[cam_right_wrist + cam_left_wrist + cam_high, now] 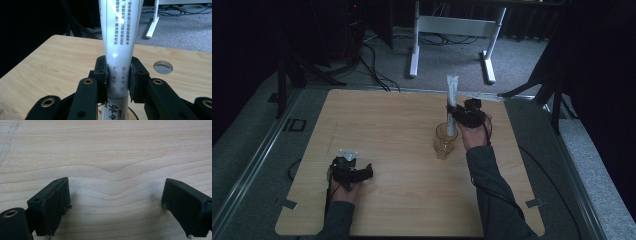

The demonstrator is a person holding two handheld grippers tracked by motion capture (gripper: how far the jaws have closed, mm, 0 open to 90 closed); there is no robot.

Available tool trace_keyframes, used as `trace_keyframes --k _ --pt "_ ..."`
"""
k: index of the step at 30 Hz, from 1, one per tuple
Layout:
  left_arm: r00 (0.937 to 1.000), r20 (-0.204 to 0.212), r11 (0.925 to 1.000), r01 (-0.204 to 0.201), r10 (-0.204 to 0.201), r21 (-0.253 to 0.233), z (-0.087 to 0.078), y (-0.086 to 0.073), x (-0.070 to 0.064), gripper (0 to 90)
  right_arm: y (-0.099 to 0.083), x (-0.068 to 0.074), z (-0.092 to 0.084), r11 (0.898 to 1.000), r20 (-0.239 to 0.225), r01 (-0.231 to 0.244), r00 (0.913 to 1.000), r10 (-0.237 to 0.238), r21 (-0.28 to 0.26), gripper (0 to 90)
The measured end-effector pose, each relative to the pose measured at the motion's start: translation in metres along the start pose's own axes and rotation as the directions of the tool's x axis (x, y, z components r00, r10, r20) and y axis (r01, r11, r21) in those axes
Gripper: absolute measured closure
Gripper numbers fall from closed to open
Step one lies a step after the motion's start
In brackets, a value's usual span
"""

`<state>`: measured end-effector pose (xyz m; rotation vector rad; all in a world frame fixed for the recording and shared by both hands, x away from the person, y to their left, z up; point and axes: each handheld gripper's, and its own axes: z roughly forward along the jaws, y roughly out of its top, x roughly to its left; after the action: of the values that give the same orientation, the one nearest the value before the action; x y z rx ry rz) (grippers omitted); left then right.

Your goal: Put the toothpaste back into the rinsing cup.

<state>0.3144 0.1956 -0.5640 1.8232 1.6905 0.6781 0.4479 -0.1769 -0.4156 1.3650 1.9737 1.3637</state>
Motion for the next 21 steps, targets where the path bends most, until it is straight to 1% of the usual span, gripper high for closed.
trace_keyframes --k 5,13,21 --pt "1.0 0.0 1.0 0.0 0.0 0.0 0.0 0.0 0.0 8.6 -0.003 0.0 0.001 1.0 0.001 0.003 1.0 -0.003 0.012 71.5" --pt "1.0 0.0 1.0 0.0 0.0 0.0 0.0 0.0 0.0 8.5 -0.009 0.0 0.005 0.999 0.019 0.029 0.9994 -0.03 0.034 71.2" --pt "1.0 0.0 1.0 0.0 0.0 -0.001 0.0 0.0 0.0 8.6 -0.013 0.0 0.007 0.999 0.021 0.036 0.9991 -0.037 0.036 70.4"
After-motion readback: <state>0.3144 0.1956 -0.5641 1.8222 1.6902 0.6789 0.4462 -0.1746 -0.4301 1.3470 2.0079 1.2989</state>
